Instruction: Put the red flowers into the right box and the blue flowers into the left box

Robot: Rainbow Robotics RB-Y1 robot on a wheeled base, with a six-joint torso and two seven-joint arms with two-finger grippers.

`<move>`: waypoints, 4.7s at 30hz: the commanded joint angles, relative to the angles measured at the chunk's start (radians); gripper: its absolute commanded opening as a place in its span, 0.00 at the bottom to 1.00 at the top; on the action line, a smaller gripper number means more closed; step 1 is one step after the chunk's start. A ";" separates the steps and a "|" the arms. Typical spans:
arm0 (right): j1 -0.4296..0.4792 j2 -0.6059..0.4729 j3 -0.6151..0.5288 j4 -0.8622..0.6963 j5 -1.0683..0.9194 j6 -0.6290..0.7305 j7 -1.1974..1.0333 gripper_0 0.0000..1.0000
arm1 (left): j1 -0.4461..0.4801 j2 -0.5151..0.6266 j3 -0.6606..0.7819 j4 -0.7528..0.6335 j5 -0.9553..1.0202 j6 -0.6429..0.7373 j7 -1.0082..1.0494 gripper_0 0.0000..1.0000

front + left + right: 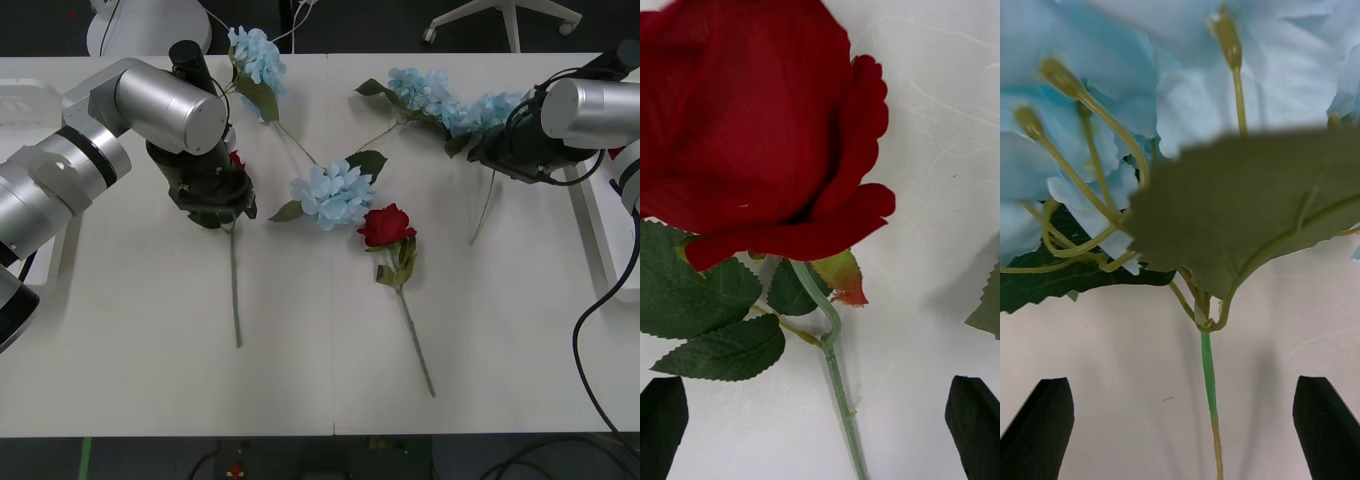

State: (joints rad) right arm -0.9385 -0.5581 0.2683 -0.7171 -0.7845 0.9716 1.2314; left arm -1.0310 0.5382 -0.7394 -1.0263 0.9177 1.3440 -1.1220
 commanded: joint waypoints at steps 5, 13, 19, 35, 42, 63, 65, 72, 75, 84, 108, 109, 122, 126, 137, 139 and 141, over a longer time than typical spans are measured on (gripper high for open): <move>-0.052 0.053 0.000 0.030 0.042 -0.040 0.045 0.84 | 0.054 0.031 -0.014 0.063 -0.005 -0.114 0.065 1.00; -0.052 0.067 0.000 0.059 0.071 -0.065 0.056 0.75 | 0.054 -0.009 -0.014 0.120 -0.017 -0.160 0.061 1.00; -0.052 0.072 0.000 0.071 0.085 -0.074 0.063 0.39 | 0.054 -0.027 -0.043 0.121 -0.034 -0.167 0.056 1.00; -0.085 -0.026 -0.027 0.019 -0.013 0.108 0.224 0.00 | 0.052 -0.032 -0.169 0.120 -0.037 -0.247 0.050 0.00; -0.062 -0.154 -0.027 -0.120 -0.294 0.248 0.385 0.00 | 0.040 -0.033 -0.193 0.120 -0.034 -0.253 0.048 0.00; 0.178 -0.164 -0.024 -0.806 -0.843 0.032 0.534 0.00 | 0.002 0.005 0.077 0.051 -0.037 -0.247 -0.096 0.00; 0.178 -0.135 -0.023 -0.818 -0.843 -0.005 0.576 0.00 | 0.003 0.009 0.130 0.051 -0.007 -0.235 -0.171 0.00; 0.179 -0.083 -0.020 -0.818 -0.888 -0.024 0.694 0.00 | 0.020 0.043 0.321 0.051 0.043 -0.126 -0.403 0.00; 0.179 -0.095 -0.020 -0.817 -0.898 -0.025 0.688 0.00 | 0.040 0.066 0.425 0.051 0.069 -0.082 -0.512 0.00; 0.179 -0.145 -0.015 -0.794 -0.935 -0.008 0.675 0.00 | 0.131 0.105 0.675 0.051 0.342 0.024 -0.808 0.00; 0.194 -0.381 0.149 -0.624 -0.665 0.245 0.557 0.00 | 0.201 0.051 0.647 -0.002 1.158 -0.031 -1.276 0.00; 0.198 -0.388 0.158 -0.619 -0.648 0.243 0.557 0.00 | 0.200 0.046 0.643 -0.014 1.159 -0.040 -1.276 0.00; 0.262 -0.407 0.282 -0.502 -0.424 0.174 0.546 0.00 | 0.174 -0.015 0.460 -0.166 1.313 -0.218 -1.292 0.00; 0.262 -0.407 0.330 -0.489 -0.420 0.122 0.545 0.23 | 0.161 -0.023 0.417 -0.187 1.323 -0.259 -1.300 0.00; 0.260 -0.468 0.304 -0.570 -0.479 0.210 0.589 0.80 | 0.108 -0.067 0.341 -0.187 1.327 -0.318 -1.312 0.00; 0.260 -0.487 0.275 -0.593 -0.521 0.251 0.600 0.81 | 0.098 -0.076 0.333 -0.187 1.325 -0.327 -1.314 0.00; 0.260 -0.508 0.250 -0.622 -0.568 0.295 0.611 0.83 | 0.092 -0.087 0.327 -0.187 1.327 -0.332 -1.314 0.00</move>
State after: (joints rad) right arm -0.6747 -0.9909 0.5827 -1.2819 -1.3036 1.2283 1.8049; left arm -0.8695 0.4825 -0.3927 -1.1795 2.2268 1.0267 -2.3496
